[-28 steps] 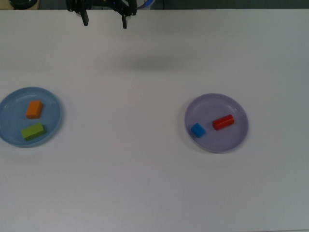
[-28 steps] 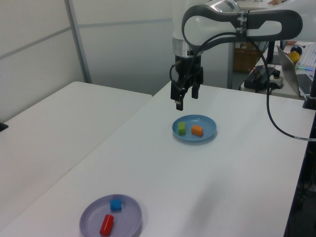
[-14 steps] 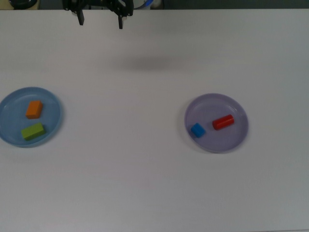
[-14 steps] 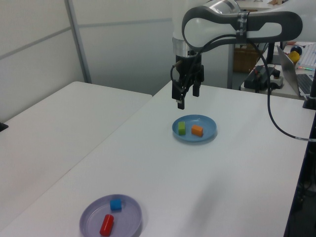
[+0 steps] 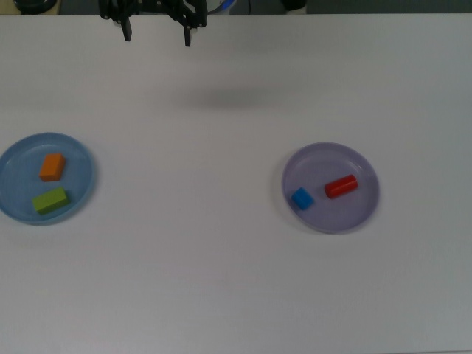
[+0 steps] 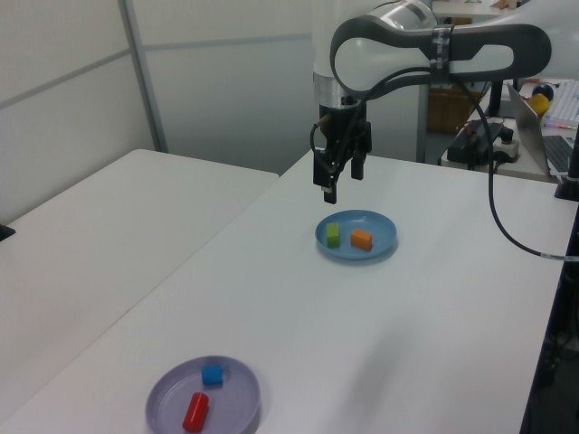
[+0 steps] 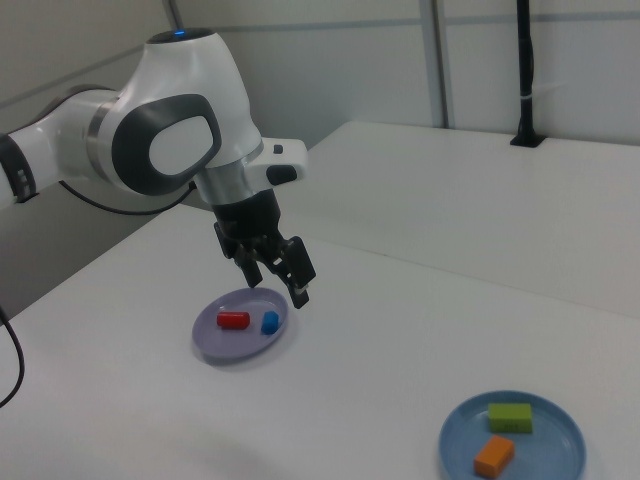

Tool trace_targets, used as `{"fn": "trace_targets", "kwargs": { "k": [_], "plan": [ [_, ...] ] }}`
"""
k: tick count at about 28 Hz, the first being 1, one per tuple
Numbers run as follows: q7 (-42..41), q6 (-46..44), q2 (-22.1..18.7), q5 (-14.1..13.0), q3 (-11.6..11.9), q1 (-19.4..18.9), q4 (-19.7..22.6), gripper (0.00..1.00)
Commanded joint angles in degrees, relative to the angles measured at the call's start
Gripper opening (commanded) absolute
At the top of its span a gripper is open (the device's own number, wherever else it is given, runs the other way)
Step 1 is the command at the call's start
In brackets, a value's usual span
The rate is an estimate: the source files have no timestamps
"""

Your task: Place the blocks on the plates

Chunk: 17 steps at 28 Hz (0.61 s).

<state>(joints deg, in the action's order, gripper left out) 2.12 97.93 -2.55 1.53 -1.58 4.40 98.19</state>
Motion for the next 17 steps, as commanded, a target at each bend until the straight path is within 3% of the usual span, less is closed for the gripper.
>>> {"fn": "trace_targets", "kwargs": {
  "k": [1,17],
  "plan": [
    [0.0,1.6,-0.1,1.0,0.0,-0.3,0.2,1.00],
    [2.4,-1.5,0.8,1.6,0.5,-0.5,-7.0,1.00]
  ]
}}
